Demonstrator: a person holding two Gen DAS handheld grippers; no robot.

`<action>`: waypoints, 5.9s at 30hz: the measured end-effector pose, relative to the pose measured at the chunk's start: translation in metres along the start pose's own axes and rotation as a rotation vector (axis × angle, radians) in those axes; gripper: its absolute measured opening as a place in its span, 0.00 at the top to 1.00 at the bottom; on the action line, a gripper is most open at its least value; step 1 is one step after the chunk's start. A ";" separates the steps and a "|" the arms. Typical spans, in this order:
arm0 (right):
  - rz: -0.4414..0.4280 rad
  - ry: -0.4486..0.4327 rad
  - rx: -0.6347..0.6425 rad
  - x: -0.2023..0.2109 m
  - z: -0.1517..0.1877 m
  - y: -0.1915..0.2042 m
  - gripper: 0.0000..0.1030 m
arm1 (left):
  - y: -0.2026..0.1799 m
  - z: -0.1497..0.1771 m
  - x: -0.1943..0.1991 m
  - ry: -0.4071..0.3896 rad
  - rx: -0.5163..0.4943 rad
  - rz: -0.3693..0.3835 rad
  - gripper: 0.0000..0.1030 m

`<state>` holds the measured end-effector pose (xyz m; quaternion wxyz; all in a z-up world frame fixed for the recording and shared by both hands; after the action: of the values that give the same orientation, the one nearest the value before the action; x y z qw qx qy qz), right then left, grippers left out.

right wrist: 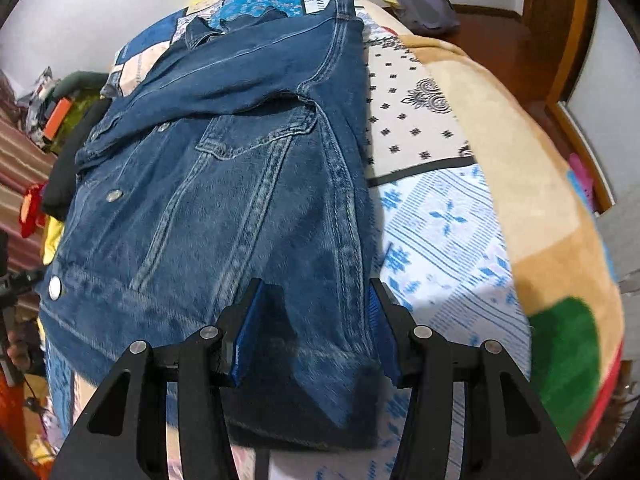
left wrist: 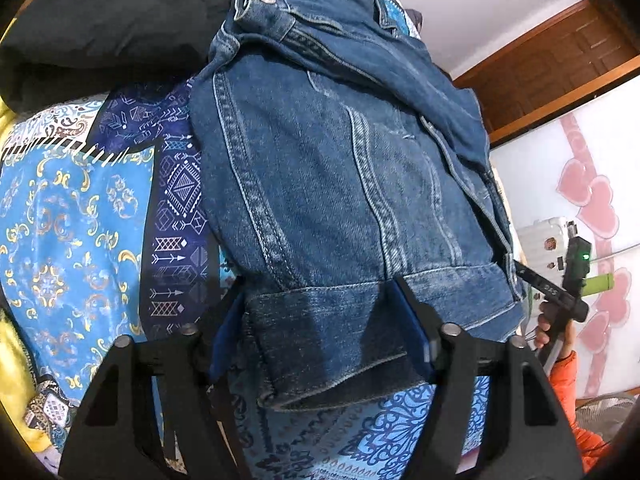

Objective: Fold large clothes

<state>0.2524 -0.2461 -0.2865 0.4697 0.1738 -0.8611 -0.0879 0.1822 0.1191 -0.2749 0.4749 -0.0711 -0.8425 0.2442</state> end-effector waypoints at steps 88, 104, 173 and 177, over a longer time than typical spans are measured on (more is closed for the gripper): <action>0.044 -0.199 0.131 -0.129 -0.302 0.134 0.55 | -0.034 -0.352 -0.106 -0.387 -0.412 -0.506 0.14; -0.022 -0.042 0.408 -0.135 -0.169 0.166 0.55 | -0.029 -0.238 -0.076 -0.319 -0.319 -0.311 0.14; -0.283 0.100 0.417 -0.160 -0.116 0.308 0.38 | -0.031 -0.248 0.052 -0.792 -0.059 -0.365 0.78; -0.251 0.018 0.397 -0.128 -0.131 0.273 0.38 | -0.063 -0.249 0.036 -0.773 -0.151 -0.327 0.78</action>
<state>0.3669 0.0564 -0.2287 0.4195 0.3690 -0.8289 0.0269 0.3779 0.1628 -0.1104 0.1499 0.1256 -0.9743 0.1120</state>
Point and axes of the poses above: each gripper's, at about its wrist camera, not at the fingertips, and x roughly against the way its jaws point, y to its left, z to its underside, the point moved 5 cm from there along -x, roughly the way its jaws point, and after that the axes turned 12 degrees about -y, right-handed, at the moved point
